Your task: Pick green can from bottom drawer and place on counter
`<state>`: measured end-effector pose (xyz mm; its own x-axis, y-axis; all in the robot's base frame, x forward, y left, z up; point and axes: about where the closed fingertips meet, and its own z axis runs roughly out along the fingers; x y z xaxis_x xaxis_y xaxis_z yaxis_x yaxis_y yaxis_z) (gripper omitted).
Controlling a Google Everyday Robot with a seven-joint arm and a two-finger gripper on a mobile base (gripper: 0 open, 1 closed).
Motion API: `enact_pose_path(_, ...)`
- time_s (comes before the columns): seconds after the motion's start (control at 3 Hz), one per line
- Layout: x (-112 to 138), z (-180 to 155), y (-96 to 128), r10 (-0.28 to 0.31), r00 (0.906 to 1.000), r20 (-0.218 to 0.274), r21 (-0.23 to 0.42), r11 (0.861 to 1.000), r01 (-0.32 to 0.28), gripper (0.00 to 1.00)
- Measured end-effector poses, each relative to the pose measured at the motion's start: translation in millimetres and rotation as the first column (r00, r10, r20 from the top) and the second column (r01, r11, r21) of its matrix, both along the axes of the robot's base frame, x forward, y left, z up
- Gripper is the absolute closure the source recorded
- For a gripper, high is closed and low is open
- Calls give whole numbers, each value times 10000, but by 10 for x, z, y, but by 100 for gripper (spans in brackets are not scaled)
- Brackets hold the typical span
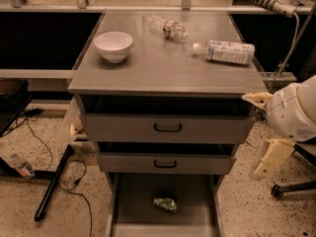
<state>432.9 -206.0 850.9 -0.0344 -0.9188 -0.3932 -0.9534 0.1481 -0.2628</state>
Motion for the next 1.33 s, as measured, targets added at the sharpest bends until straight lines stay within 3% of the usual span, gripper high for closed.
enact_pose_path(0.33, -55, -230, 64, 21, 9997, -227, 232, 9997, -15, 0)
enact_pose_path(1.0, -87, -1536, 53, -704, 9903, -1201, 734, 9941, 796, 0)
enact_pose_path(1.33, -82, -2064, 6, -1062, 9853, -1341, 1069, 9869, 1210, 0)
